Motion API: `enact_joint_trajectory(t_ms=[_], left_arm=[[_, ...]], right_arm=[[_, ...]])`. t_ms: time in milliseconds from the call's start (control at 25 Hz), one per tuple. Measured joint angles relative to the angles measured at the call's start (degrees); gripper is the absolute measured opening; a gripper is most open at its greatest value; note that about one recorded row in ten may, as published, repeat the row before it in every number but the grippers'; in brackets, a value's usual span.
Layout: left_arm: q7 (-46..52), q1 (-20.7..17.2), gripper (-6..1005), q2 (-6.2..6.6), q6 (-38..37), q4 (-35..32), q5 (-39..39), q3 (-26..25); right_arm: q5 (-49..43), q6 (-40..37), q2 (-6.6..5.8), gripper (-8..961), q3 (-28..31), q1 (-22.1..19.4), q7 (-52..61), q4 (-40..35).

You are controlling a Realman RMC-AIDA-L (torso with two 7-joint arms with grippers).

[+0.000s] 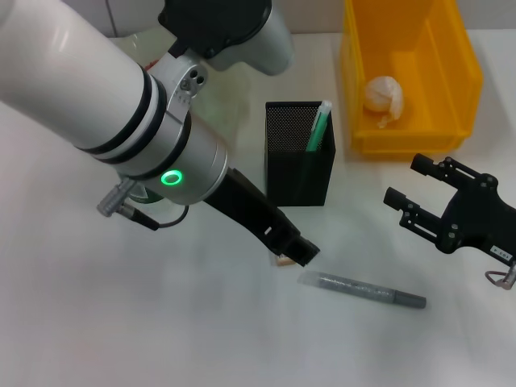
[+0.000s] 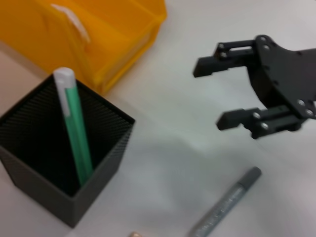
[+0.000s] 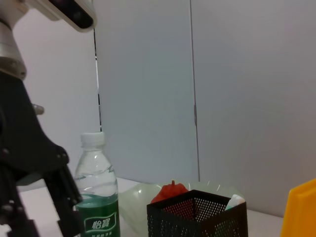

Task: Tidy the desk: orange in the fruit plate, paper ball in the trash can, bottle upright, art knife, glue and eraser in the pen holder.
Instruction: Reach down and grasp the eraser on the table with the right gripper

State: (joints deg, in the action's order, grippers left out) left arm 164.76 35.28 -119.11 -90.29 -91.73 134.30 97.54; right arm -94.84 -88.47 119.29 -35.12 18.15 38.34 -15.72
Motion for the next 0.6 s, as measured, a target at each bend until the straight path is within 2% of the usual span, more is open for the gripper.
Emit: enact_joint_trajectory(t_ms=[160, 240, 280, 320, 400, 480, 520, 600], left_arm=[[-2.0, -0.6, 664, 0.23, 1.7, -0.4, 0.2, -0.7], [-3.9, -1.5, 664, 0.27, 2.1, -2.2, -0.3, -1.4], [-7.1, -3.5, 664, 0.27, 2.5, -6.0, -2.2, -2.1], [-7.1, -3.5, 664, 0.27, 2.5, -6.0, -2.2, -2.1], [-11.2, -5.8, 664, 0.28, 3.2, -9.7, -5.7, -3.2], [-19.8, -10.8, 664, 0.33, 5.5, -13.4, -14.0, -7.0], [-19.8, -10.8, 664, 0.33, 5.5, -13.4, -14.0, -7.0], [-26.7, -14.1, 664, 0.36, 7.8, -12.4, -22.5, -11.1]], right_arm=[[0.0, 0.0, -0.02, 659, 0.1, -0.1, 0.0, 0.2], [0.1, 0.0, -0.02, 659, 0.1, -0.2, 0.0, 0.2], [0.2, -0.1, 0.0, 659, 0.1, -0.3, 0.0, 0.3], [0.2, -0.1, 0.0, 659, 0.1, -0.3, 0.0, 0.3], [0.3, -0.2, 0.02, 659, 0.1, -0.3, 0.2, 0.5], [0.3, -0.2, 0.03, 658, 0.1, -0.1, 0.5, 0.9], [0.3, -0.2, 0.03, 658, 0.1, -0.1, 0.5, 0.9], [0.3, -0.3, 0.04, 658, 0.1, 0.0, 1.1, 0.9]])
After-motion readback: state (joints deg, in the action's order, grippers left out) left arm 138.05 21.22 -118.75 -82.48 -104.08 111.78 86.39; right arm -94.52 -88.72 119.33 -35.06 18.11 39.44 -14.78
